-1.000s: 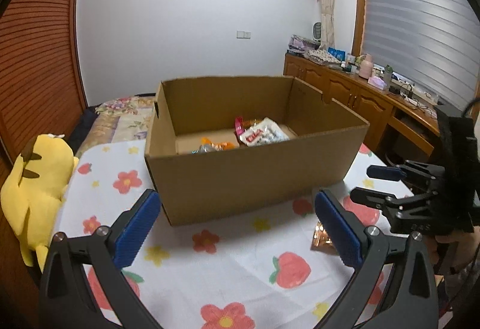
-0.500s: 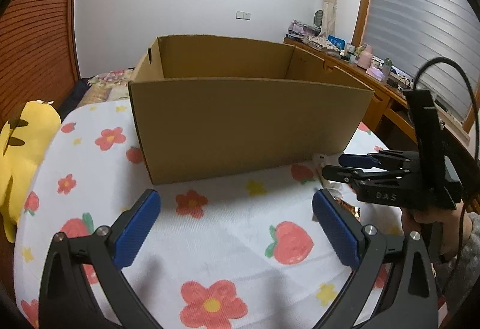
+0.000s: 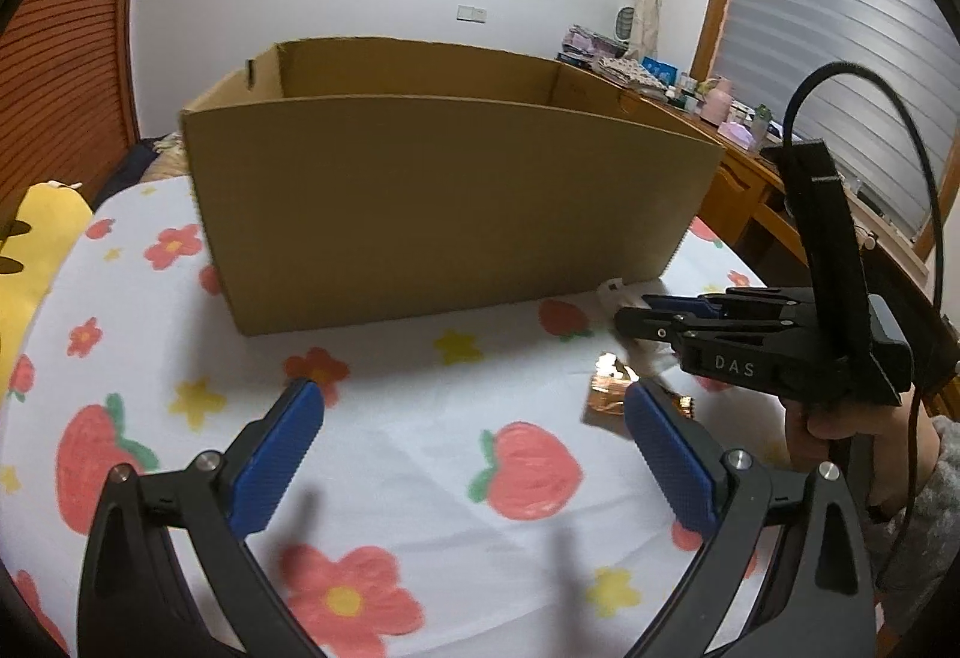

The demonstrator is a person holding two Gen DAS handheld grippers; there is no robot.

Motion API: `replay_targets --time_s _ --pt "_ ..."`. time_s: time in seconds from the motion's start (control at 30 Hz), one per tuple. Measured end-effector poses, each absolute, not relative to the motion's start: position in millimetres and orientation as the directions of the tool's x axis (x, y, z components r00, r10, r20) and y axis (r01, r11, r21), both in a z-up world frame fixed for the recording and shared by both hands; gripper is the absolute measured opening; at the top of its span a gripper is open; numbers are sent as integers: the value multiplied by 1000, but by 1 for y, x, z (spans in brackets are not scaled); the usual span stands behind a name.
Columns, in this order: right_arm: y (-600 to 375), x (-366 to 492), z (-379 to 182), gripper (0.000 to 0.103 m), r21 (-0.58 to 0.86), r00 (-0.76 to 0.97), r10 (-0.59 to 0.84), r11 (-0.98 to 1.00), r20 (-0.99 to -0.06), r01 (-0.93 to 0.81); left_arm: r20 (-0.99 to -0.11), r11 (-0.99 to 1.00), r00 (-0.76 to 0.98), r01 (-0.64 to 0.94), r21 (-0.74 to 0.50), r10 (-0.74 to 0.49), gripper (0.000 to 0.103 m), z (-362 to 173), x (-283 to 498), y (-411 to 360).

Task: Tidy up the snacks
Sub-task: 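Move both grippers down beside the box toward the two remaining bars, then grasp the copper-wrapped bar with the left gripper while the right grasps the white bar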

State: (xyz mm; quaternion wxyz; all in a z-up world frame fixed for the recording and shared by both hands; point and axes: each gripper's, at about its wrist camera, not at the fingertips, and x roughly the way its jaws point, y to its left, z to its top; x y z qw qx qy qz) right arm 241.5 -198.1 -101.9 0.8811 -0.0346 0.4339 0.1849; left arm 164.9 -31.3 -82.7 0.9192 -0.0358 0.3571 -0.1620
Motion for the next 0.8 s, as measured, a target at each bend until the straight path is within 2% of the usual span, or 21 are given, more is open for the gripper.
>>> replay_targets --time_s 0.17,0.23,0.37,0.43,0.63,0.8 --pt "-218 229 -96 20 138 575 325 928 -751 -345 -662 931 658 303 -204 -359 97 -89 166 -50" --pt "-226 222 -94 20 143 586 328 930 -741 -339 -678 920 628 327 -216 -383 80 -92 167 -60" --pt "-245 205 -92 20 156 597 340 928 -727 -338 -712 906 574 356 -228 -404 66 -101 168 -80" --pt "-249 198 -91 20 143 608 332 930 -721 -339 -726 901 551 365 -233 -411 53 -105 168 -91" --pt "-255 181 -92 20 85 641 293 939 -710 -334 -746 878 491 395 -270 -450 45 -108 168 -116" --pt "-258 185 -97 21 54 636 271 939 -722 -339 -765 885 481 392 -250 -429 45 -108 174 -129"
